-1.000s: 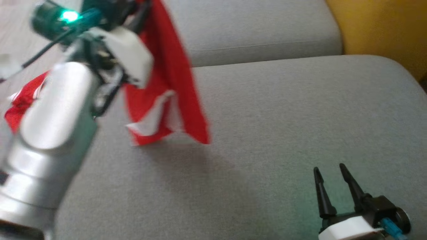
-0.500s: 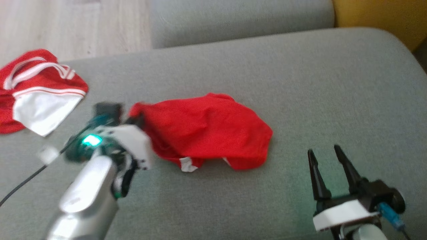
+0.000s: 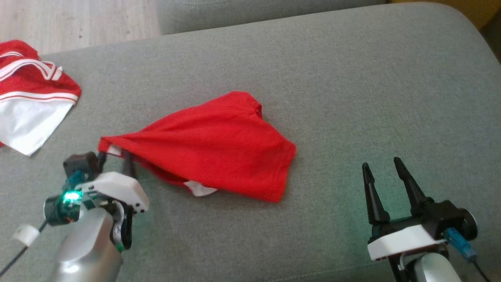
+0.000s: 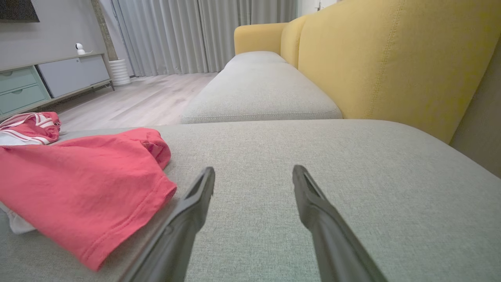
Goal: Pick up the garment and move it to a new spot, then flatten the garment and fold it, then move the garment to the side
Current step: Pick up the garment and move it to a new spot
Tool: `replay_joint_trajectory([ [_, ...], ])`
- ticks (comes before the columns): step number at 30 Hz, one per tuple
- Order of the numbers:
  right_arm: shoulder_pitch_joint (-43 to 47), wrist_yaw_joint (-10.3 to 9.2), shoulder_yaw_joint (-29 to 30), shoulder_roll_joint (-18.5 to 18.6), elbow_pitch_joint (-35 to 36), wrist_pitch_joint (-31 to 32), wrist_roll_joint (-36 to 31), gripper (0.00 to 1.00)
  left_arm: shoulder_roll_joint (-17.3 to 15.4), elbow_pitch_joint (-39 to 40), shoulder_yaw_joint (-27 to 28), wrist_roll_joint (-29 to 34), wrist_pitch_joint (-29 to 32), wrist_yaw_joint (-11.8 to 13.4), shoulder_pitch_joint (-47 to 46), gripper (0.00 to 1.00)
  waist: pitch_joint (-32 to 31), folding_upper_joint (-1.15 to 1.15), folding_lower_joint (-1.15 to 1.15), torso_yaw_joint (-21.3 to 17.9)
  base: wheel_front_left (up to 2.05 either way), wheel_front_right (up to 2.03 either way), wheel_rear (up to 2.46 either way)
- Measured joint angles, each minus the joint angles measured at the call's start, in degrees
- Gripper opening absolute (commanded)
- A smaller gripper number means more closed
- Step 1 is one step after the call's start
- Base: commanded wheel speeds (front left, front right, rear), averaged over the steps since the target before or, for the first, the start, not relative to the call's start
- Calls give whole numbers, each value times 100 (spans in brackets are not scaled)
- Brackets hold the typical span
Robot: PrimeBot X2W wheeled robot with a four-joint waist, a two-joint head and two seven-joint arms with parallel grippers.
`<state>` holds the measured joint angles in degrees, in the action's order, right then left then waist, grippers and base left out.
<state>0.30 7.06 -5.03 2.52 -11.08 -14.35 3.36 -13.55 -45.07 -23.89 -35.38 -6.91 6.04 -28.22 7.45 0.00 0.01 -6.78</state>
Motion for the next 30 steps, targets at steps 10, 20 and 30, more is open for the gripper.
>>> replay_joint_trajectory([
  [10,58,0,10,0,-62,0,-51,100,299,-290,-51,-2,-536,-396,275,100,-400,0,-1,241,0,0,0],
  [20,419,0,69,0,-83,0,-49,100,416,65,-47,0,-689,-403,947,100,-798,0,-1,525,0,0,0],
  [30,675,0,135,-1,-75,0,-49,100,398,1559,199,461,-737,-182,2095,100,-1119,0,-2,690,0,0,0],
])
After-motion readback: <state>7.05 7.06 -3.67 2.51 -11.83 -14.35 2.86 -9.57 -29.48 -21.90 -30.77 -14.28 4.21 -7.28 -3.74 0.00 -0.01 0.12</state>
